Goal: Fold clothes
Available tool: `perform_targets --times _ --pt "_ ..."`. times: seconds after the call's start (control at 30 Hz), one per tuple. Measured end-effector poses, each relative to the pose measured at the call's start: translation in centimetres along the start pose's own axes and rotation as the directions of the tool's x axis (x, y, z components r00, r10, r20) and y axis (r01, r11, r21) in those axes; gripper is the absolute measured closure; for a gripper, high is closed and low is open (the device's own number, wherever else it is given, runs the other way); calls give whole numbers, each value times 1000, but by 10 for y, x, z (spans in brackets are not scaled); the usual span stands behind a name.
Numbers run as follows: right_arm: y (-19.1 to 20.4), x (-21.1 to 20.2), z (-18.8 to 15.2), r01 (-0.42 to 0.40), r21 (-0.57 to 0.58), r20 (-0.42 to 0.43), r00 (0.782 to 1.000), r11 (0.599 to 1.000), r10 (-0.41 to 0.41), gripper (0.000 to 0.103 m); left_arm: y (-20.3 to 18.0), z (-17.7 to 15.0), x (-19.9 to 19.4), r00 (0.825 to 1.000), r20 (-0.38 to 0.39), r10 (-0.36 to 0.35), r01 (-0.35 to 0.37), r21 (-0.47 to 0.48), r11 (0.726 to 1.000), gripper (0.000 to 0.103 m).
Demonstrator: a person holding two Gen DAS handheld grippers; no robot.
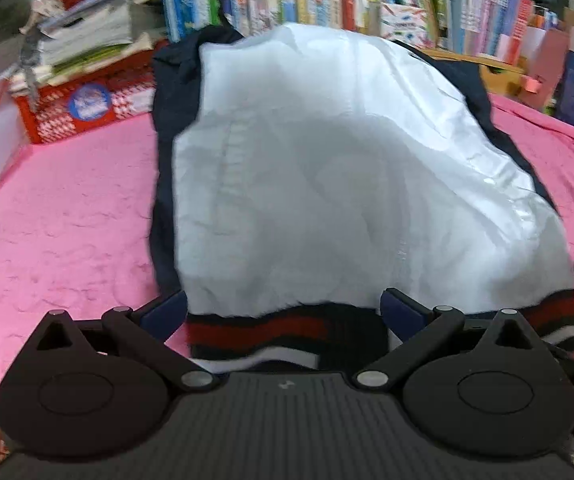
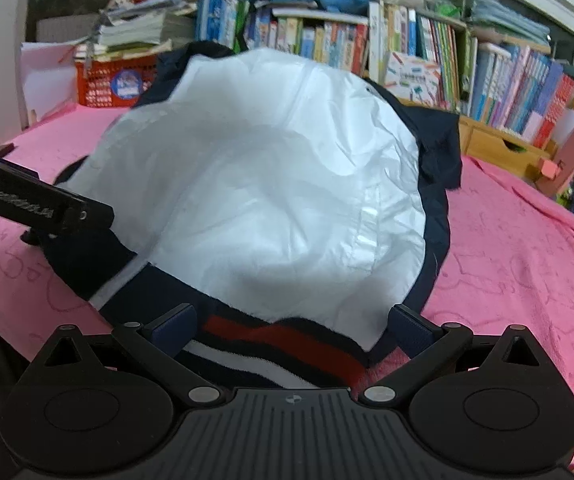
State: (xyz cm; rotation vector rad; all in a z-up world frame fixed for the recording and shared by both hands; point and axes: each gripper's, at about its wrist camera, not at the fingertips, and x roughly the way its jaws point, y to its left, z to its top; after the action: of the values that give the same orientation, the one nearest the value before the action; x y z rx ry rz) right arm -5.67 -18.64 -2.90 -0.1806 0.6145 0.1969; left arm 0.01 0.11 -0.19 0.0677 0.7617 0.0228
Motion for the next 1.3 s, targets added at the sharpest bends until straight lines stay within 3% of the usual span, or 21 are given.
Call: perform_targets --times 0.23,0.33,1.3 --pt "-1 -15 -12 -51 37 -3 999 998 51 0 -22 -18 7 999 -45 23 -22 18 1000 0" --pt "-1 3 -4 -32 24 -61 998 999 33 0 -13 -15 8 999 -54 -4 5 22 1000 0" --pt "4 -4 4 -14 6 -82 997 1000 14 0 -11 -18 7 997 -73 -17 20 48 999 0"
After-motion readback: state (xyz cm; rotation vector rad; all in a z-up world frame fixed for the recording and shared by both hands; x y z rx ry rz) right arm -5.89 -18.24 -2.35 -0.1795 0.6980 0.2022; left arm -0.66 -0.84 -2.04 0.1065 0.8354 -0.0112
